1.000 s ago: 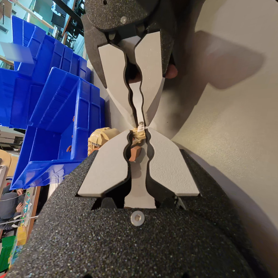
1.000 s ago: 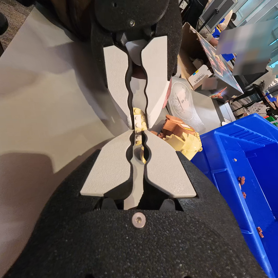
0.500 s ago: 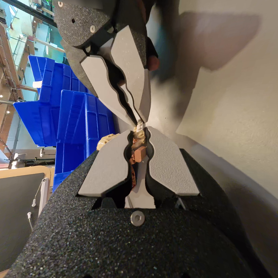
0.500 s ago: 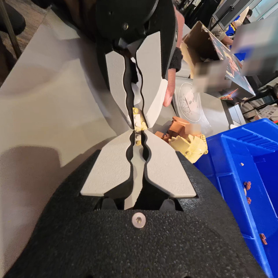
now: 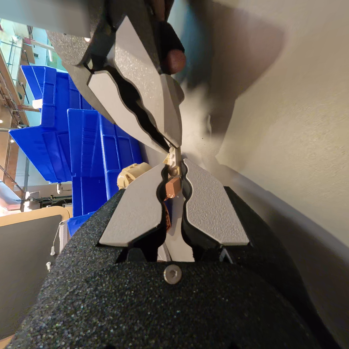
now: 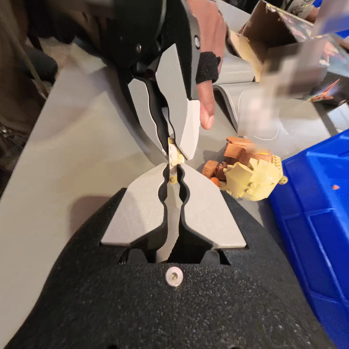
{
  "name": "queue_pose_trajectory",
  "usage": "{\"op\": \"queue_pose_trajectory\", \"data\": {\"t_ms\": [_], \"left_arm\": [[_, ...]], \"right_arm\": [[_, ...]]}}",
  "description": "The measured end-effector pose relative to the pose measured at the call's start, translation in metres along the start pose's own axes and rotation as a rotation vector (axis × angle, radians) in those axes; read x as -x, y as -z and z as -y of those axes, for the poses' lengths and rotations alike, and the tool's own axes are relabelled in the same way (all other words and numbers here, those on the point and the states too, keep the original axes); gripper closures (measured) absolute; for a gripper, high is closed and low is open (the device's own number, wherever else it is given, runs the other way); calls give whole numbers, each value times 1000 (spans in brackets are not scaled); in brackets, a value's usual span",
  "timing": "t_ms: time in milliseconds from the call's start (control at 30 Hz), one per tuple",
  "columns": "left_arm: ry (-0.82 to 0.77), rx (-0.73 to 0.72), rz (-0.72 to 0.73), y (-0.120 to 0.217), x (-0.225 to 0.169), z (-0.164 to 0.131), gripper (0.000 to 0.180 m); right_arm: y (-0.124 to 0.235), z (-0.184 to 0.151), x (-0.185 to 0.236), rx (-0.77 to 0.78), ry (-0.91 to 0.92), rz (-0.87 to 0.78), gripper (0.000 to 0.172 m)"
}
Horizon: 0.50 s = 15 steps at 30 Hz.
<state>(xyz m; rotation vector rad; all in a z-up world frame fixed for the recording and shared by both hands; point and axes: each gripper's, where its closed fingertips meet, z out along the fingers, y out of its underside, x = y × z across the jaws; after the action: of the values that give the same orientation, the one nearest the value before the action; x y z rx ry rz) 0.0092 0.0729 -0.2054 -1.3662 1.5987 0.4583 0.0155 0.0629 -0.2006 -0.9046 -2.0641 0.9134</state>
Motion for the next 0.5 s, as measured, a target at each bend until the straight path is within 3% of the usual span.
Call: {"op": "queue_pose_trajectory", "data": {"t_ms": [167,267,500], "left_arm": [[88,-20,-6,-2,2,-2,167],[361,-87,-30,-2,13,-2,165],[809,-257,-121,8,33,0,162]], "right_arm": [[1,1,-4,-39,-170,58,164],[5,5,-13,-92,-247,45,164],[17,26,-25,-291,-409,69,164]]}}
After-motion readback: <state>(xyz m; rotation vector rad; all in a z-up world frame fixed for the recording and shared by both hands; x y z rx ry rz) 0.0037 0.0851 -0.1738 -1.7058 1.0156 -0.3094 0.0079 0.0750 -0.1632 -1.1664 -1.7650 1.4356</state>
